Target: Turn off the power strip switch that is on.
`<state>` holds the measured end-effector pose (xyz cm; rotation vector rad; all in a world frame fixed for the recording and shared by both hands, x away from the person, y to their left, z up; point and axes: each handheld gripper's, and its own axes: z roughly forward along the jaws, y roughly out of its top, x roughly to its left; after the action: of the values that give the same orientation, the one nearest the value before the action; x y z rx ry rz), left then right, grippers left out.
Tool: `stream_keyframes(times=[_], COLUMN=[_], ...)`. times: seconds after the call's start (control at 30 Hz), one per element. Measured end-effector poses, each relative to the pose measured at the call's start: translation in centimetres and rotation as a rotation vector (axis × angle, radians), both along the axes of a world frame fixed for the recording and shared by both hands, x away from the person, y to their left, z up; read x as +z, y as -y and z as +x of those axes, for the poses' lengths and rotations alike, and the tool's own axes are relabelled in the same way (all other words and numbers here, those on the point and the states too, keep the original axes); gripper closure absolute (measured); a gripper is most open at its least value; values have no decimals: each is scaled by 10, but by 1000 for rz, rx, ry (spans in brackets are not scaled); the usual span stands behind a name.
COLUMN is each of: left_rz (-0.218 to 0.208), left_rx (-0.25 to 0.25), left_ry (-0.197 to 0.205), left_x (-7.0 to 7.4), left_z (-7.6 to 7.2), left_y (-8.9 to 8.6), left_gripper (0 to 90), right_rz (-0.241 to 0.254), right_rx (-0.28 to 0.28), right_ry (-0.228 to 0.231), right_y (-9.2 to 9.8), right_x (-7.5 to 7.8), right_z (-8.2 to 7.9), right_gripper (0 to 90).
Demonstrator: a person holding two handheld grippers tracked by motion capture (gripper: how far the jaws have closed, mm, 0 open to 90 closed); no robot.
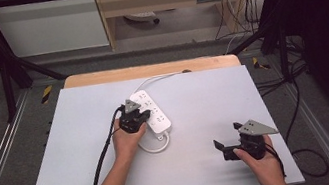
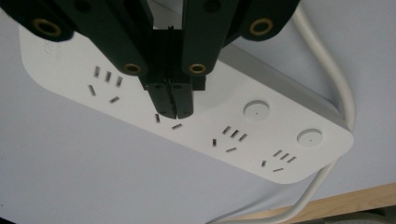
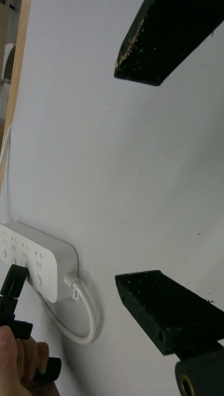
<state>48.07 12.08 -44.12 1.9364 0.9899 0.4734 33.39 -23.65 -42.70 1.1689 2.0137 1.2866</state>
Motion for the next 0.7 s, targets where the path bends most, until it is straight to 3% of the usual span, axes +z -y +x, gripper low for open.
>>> stream_keyframes(times=[0.33, 0.57, 0.7], left_rz=[-38, -73, -59], left_rx=[-9, 14, 14], left_ry=[3, 7, 13], left_x=[-3, -4, -5], left_z=[1, 0, 1], left_y=[1, -5, -6], left_gripper=[900, 900, 900], right_rz=[0, -4, -4], right_rx=[1, 0, 0], right_ry=[-9, -7, -8], right_y=[0, 0, 0], right_x=[-2, -1, -1], right_z=[1, 1, 0], right_gripper=[38, 38, 38])
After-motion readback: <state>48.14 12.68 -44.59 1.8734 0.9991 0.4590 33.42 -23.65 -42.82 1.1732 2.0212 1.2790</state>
